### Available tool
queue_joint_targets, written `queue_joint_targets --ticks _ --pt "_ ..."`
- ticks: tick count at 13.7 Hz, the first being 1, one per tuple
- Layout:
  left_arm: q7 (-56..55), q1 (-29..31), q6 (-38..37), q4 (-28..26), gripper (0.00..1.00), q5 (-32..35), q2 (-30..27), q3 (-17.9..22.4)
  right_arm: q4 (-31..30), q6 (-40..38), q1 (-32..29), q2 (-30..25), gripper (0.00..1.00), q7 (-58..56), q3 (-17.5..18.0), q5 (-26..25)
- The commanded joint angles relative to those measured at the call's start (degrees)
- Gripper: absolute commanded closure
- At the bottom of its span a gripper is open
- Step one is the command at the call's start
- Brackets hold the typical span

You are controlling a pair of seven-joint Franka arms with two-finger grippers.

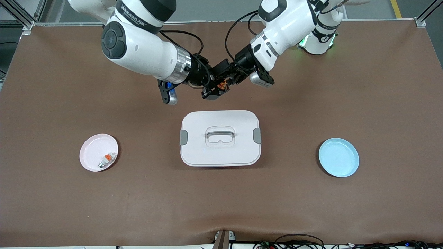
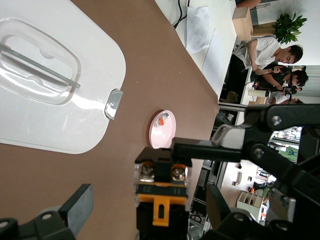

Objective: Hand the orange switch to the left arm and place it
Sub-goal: 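Grasp the switch with the left gripper beside the right gripper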

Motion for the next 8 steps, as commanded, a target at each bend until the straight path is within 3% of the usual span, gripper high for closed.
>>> queue_joint_targets --ticks 1,8 --pt "-0.46 0.32 1.07 0.13 0.0 -0.78 -0.26 -0.77 1.12 -0.05 0.44 0.21 1.0 1.5 0.05 -1.13" --pt "-1.07 0.76 0.9 -1.54 0.0 -0.78 -2.28 -0.77 0.68 -0.14 0.09 0.29 1.0 -0.26 -0.04 -2.98"
